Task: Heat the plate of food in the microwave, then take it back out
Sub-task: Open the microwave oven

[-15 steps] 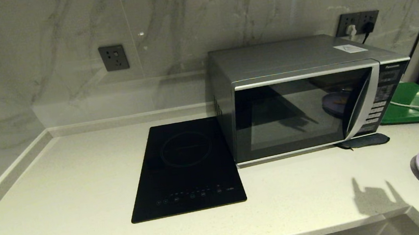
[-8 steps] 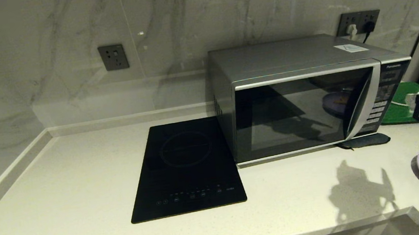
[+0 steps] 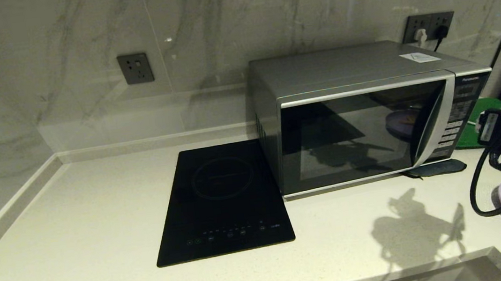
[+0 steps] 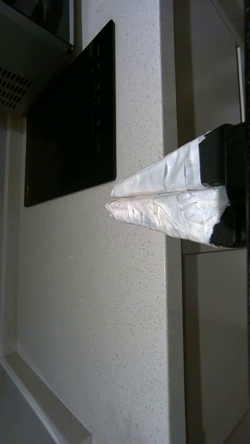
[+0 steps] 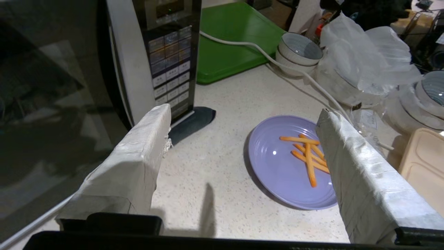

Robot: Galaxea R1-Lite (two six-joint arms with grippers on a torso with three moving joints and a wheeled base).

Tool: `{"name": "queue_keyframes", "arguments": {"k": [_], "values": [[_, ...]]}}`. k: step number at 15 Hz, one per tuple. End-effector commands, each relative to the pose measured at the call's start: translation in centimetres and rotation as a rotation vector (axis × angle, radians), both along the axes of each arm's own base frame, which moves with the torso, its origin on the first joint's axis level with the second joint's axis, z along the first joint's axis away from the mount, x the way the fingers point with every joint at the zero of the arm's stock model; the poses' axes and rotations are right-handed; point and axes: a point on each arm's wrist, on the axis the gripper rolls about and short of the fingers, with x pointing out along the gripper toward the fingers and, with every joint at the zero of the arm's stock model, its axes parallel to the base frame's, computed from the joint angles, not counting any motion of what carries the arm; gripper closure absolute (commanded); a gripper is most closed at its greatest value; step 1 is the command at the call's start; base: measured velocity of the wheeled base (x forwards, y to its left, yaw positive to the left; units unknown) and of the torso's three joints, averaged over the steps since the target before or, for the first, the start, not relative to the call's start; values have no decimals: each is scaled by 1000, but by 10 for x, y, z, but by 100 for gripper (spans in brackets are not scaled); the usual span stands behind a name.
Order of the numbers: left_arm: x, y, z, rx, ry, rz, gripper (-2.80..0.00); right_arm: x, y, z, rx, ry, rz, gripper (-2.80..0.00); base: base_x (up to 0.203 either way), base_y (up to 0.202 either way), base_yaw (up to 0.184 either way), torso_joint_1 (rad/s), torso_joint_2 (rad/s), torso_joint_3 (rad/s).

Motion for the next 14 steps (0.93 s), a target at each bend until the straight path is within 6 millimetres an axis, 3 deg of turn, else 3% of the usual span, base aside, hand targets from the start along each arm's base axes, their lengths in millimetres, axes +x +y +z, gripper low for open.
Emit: {"name": "queue_keyframes", "arguments": {"k": [1,14], "values": [[0,0,0,0,0,1,0,9,7,-8,-1,-10,5,-280,0,0,0,0,0,0],[0,0,0,0,0,1,0,44,17,-34,-16,-43,-56,-280,0,0,0,0,0,0]]}}
